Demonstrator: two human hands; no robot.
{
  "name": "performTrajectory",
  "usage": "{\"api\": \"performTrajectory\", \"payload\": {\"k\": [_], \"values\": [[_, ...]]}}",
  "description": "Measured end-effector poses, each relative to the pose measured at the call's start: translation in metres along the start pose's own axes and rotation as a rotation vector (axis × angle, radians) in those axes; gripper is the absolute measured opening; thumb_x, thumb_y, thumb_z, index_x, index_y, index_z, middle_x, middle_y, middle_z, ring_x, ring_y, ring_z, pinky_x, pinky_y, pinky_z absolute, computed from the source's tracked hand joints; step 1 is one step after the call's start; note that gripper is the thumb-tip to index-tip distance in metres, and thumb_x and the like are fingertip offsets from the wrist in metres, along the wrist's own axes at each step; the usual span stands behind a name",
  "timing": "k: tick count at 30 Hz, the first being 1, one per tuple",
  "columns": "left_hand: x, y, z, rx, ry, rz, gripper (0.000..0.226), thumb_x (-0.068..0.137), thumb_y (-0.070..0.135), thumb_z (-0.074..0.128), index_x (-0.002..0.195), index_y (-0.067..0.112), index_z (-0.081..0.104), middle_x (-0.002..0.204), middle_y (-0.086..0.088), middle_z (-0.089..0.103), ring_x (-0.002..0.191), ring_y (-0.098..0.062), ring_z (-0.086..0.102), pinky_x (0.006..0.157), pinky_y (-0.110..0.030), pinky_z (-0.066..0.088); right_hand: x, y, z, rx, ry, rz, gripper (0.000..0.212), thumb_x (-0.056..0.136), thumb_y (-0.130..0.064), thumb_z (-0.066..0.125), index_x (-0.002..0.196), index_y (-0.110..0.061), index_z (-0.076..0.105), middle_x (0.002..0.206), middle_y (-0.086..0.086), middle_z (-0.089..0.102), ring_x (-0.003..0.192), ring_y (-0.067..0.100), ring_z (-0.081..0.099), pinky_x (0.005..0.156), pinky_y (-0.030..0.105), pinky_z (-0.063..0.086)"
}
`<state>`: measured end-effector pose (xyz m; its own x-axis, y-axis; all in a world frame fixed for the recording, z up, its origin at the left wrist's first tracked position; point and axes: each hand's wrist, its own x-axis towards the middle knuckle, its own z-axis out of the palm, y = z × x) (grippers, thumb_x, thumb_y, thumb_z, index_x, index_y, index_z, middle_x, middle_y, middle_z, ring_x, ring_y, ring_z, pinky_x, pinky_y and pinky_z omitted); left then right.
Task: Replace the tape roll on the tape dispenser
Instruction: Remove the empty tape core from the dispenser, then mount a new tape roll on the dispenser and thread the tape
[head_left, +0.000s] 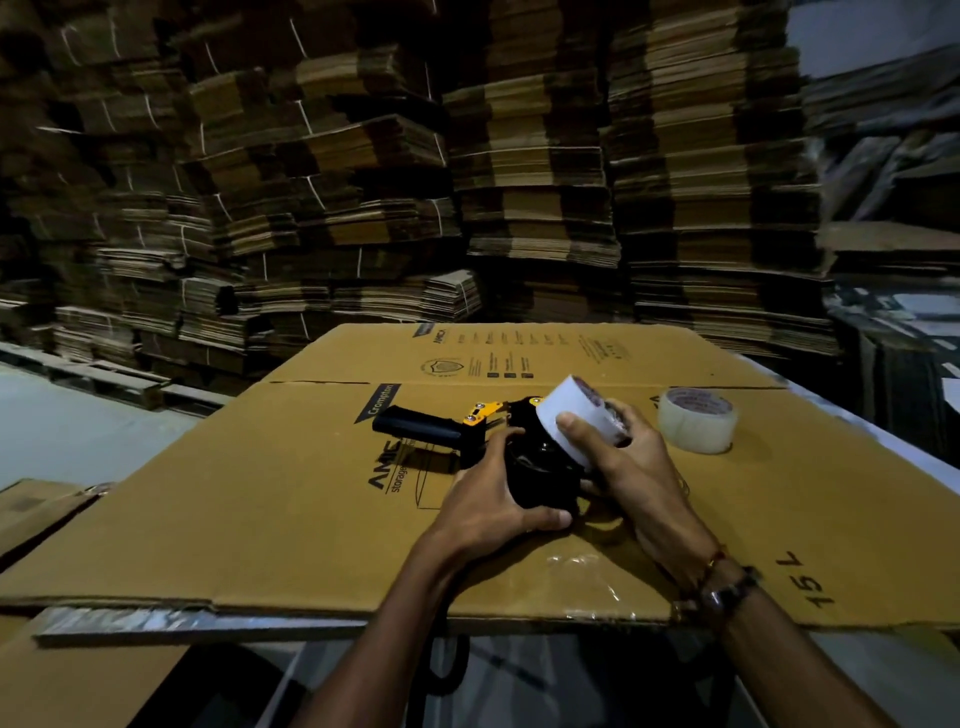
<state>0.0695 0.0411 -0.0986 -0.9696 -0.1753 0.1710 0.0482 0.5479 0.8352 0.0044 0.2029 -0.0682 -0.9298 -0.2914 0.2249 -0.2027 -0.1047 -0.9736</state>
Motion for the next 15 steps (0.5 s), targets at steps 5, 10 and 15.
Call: {"api": "performTrajectory", "payload": {"k": [5,10,15], "values": [[0.001,-0.001,0.001,0.043,0.036,-0.006,0.106,0.044,0.068,0.083,0.133,0.050,0.028,0.135,0.006,0.054,0.126,-0.023,0.050,0.104,-0.048,0.046,-0.003,-0.020,-0.039,-0.263,-0.009,-0.094,0.072,0.073,-0.052,0.078,0.134,-0.033,0.046,0.125,-0.013,0.060,0.106,0.009,0.065,0.090,0.034,0.056],[0.004,-0.004,-0.002,0.091,0.051,-0.023,0.115,0.043,0.074,0.077,0.141,0.046,0.023,0.142,0.004,0.051,0.131,-0.024,0.047,0.106,-0.049,0.044,-0.003,-0.019,-0.085,-0.663,-0.064,-0.017,0.098,0.071,-0.062,0.077,0.151,-0.031,0.029,0.143,-0.005,0.051,0.115,0.012,0.054,0.097,0.033,0.048],[0.015,-0.003,-0.002,0.118,0.065,-0.031,0.122,0.041,0.078,0.073,0.145,0.041,0.021,0.145,0.002,0.048,0.133,-0.026,0.044,0.108,-0.050,0.042,-0.002,-0.001,-0.114,-0.929,-0.128,0.003,0.127,0.052,-0.091,0.063,0.155,-0.026,0.023,0.155,-0.003,0.041,0.137,0.019,0.044,0.110,0.043,0.042]]}}
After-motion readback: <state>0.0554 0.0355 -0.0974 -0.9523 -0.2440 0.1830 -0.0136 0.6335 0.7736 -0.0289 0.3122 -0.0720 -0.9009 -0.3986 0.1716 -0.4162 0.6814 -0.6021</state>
